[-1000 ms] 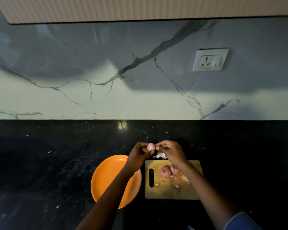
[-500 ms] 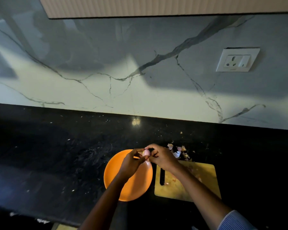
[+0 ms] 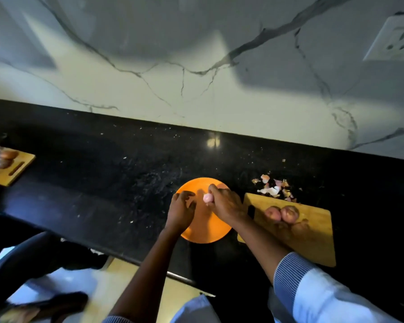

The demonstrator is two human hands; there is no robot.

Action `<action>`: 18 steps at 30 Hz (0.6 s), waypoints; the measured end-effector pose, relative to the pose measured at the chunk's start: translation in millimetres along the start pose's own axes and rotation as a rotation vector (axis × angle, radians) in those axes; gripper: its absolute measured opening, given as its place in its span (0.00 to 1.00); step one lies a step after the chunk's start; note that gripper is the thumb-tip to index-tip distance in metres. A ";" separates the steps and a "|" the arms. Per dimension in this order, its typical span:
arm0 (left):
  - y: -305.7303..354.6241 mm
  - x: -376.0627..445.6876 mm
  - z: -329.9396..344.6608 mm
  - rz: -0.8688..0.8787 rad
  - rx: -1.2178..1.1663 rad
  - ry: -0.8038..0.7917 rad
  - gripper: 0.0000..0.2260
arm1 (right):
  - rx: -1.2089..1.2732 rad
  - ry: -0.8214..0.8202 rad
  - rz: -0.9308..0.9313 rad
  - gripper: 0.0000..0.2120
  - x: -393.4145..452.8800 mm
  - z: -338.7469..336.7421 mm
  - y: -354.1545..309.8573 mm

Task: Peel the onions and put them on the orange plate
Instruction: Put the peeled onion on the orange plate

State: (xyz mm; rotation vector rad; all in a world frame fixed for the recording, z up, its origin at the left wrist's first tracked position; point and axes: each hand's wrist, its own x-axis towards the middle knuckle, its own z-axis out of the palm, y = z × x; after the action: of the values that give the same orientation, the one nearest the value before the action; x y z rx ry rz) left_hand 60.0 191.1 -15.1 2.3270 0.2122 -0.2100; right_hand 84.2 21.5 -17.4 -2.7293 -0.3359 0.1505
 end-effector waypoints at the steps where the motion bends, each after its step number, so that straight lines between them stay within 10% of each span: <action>1: -1.0 0.2 -0.2 -0.001 0.001 0.003 0.13 | -0.001 -0.008 0.014 0.16 0.1 2.9 1.0; 18: 73.5 24.2 55.7 0.357 -0.106 -0.264 0.11 | 0.368 0.182 0.492 0.14 -57.5 -63.9 104.5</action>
State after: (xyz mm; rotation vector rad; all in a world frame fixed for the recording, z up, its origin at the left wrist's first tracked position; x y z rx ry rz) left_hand 94.6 102.6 -7.5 2.1609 -0.3132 -0.3140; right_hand 60.5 -109.9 4.2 -2.3804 0.3838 0.0832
